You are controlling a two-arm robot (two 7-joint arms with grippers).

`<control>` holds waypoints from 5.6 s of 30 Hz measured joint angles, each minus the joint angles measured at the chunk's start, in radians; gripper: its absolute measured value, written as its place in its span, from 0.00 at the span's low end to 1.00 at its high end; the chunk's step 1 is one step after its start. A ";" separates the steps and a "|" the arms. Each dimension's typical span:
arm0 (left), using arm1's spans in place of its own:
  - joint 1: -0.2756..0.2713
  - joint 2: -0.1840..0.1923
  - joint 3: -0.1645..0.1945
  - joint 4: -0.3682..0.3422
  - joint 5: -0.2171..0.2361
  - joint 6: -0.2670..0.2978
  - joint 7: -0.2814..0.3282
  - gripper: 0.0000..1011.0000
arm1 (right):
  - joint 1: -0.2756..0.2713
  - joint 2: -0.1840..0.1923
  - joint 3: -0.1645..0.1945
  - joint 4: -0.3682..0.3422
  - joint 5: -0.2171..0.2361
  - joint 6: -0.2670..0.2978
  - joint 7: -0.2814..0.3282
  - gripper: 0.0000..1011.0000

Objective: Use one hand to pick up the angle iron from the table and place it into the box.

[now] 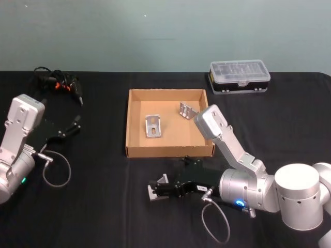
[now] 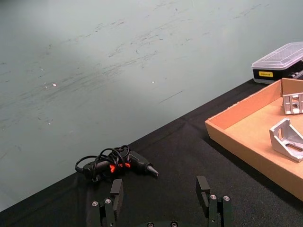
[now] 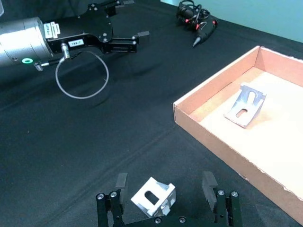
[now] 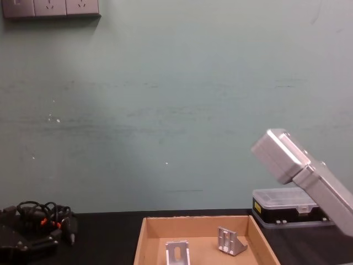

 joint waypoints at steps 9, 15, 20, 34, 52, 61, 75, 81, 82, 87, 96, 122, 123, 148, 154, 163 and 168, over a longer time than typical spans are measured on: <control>0.000 0.000 0.000 0.000 0.000 0.000 0.000 1.00 | 0.016 -0.001 -0.017 0.033 0.009 0.002 -0.001 0.99; 0.000 0.000 0.000 0.000 0.000 0.000 0.000 1.00 | 0.025 -0.004 -0.026 0.052 0.018 0.003 0.000 0.99; 0.000 0.000 0.000 0.000 0.000 0.000 0.000 1.00 | 0.030 -0.005 -0.031 0.060 0.022 0.003 0.000 0.99; 0.000 0.000 0.000 0.000 0.000 0.000 0.000 1.00 | 0.035 -0.002 -0.041 0.067 0.027 -0.002 -0.001 0.99; 0.000 0.000 0.000 0.000 0.000 0.000 0.000 1.00 | 0.034 -0.002 -0.039 0.066 0.027 -0.003 -0.003 0.68; 0.000 0.000 0.000 0.000 0.000 0.000 0.000 1.00 | 0.033 -0.002 -0.038 0.065 0.026 -0.003 -0.003 0.39; 0.000 0.000 0.000 0.000 0.000 0.000 0.000 1.00 | 0.033 -0.002 -0.038 0.065 0.026 -0.003 -0.003 0.08; 0.000 0.000 0.000 0.000 0.000 0.000 0.000 1.00 | 0.033 -0.002 -0.038 0.065 0.026 -0.003 -0.003 0.08; 0.000 0.000 0.000 0.000 0.000 0.000 0.000 1.00 | 0.033 -0.002 -0.038 0.065 0.026 -0.003 -0.003 0.08; 0.000 0.000 0.000 0.000 0.000 0.000 0.000 1.00 | 0.033 0.003 -0.041 0.057 0.023 -0.010 -0.003 0.08; 0.000 0.000 0.000 0.000 0.000 0.000 0.000 1.00 | 0.030 0.023 -0.018 -0.016 0.017 -0.021 -0.023 0.08; 0.000 0.000 0.000 0.000 0.000 0.000 0.000 1.00 | 0.229 -0.083 0.011 0.208 -0.090 -0.046 -0.106 0.08; 0.000 0.000 0.000 0.000 0.000 0.000 0.000 1.00 | 0.235 -0.089 0.009 0.221 -0.095 -0.048 -0.106 0.08; 0.000 0.000 0.000 0.000 0.000 0.000 0.000 1.00 | 0.380 -0.207 -0.001 0.523 -0.185 -0.114 -0.065 0.08; 0.000 0.000 0.000 0.000 0.000 0.000 0.000 1.00 | 0.403 -0.229 0.008 0.579 -0.197 -0.125 -0.055 0.08; 0.000 0.000 0.000 0.000 0.000 0.000 0.000 1.00 | 0.421 -0.253 0.022 0.632 -0.218 -0.141 -0.054 0.08; 0.000 0.000 0.000 0.000 0.000 0.000 0.000 1.00 | 0.423 -0.256 0.024 0.637 -0.221 -0.142 -0.053 0.08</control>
